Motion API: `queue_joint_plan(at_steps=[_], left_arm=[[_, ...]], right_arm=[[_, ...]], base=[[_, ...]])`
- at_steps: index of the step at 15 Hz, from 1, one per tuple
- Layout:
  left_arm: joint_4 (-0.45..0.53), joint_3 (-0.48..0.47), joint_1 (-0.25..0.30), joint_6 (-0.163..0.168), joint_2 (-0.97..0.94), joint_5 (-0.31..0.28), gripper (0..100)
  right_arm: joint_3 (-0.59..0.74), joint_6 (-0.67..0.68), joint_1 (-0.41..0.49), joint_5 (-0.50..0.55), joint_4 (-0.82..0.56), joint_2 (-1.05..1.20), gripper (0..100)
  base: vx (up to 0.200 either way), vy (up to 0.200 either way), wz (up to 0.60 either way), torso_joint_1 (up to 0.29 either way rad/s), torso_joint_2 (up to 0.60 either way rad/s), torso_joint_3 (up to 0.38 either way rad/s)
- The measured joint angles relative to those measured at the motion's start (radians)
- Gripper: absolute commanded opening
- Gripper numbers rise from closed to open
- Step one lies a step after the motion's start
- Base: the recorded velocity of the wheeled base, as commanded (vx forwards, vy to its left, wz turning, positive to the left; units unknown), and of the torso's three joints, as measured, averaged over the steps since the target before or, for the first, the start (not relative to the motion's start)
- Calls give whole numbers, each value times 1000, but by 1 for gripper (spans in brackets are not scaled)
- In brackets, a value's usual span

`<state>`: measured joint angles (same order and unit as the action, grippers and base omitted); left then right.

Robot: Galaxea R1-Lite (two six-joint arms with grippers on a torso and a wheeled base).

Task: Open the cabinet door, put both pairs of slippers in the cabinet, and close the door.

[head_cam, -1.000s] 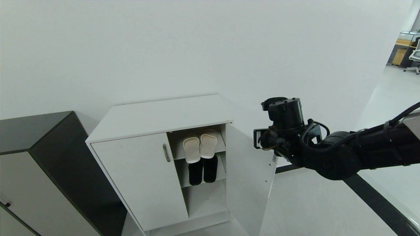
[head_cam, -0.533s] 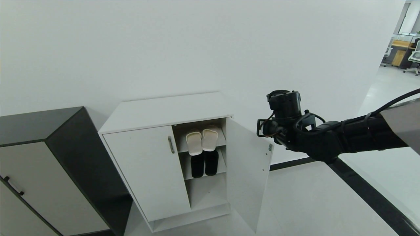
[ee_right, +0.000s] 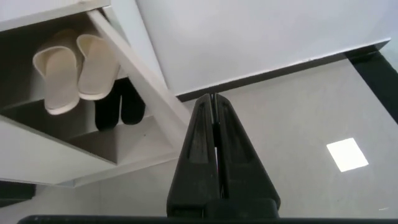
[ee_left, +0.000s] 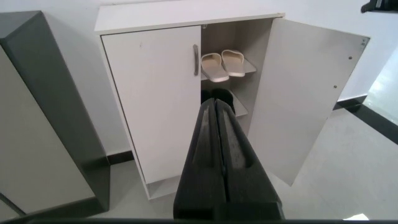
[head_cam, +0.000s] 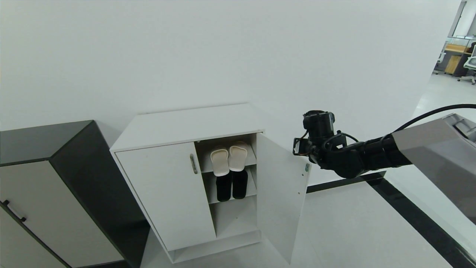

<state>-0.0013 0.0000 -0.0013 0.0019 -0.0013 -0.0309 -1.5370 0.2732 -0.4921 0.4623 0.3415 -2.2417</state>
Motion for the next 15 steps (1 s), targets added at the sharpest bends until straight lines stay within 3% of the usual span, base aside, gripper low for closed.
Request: queue_joint_plan(at_steps=[9,15], left_arm=[[0,0,0,1,0,0,0],[0,0,0,1,0,0,0]], right_arm=[[-39,0,22,-7,20,-102,0],[-7,8,-9,0,26,-94,0]], base=[[0,0,0,0,0,0],[0,0,0,0,0,0]])
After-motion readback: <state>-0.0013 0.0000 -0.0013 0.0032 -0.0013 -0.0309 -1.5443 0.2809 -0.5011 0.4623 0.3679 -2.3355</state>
